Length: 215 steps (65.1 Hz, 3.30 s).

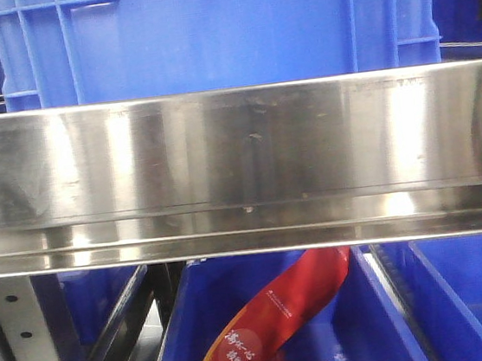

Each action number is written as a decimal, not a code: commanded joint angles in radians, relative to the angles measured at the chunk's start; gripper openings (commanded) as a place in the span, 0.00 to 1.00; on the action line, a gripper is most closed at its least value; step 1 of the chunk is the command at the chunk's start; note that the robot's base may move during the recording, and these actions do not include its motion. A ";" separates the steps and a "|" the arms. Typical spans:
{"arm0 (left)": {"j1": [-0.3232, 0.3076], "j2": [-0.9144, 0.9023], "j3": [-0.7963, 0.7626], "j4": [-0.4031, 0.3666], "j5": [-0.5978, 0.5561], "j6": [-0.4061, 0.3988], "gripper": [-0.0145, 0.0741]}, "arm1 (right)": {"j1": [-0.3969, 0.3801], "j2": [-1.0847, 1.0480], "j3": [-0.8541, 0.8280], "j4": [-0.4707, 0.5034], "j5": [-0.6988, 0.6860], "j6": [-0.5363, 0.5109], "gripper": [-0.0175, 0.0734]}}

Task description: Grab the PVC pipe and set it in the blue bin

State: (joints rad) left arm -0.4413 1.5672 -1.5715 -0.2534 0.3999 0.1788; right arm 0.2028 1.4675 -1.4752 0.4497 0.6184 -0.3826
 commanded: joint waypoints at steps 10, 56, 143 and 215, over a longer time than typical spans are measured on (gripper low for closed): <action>0.019 -0.058 -0.008 -0.014 0.007 -0.106 0.04 | -0.072 -0.036 -0.009 -0.019 -0.045 0.216 0.01; 0.080 -0.523 0.566 0.135 -0.159 -0.211 0.04 | -0.131 -0.489 0.566 -0.084 -0.308 0.115 0.01; 0.080 -1.192 1.148 0.188 -0.319 -0.211 0.04 | -0.131 -1.066 0.928 0.038 -0.443 0.013 0.01; 0.080 -1.194 1.148 0.188 -0.319 -0.211 0.04 | -0.427 -1.468 1.466 -0.444 -0.580 0.341 0.01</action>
State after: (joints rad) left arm -0.3646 0.3820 -0.4236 -0.0655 0.0945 -0.0265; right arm -0.2054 0.0029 -0.0578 0.0128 0.1360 -0.0446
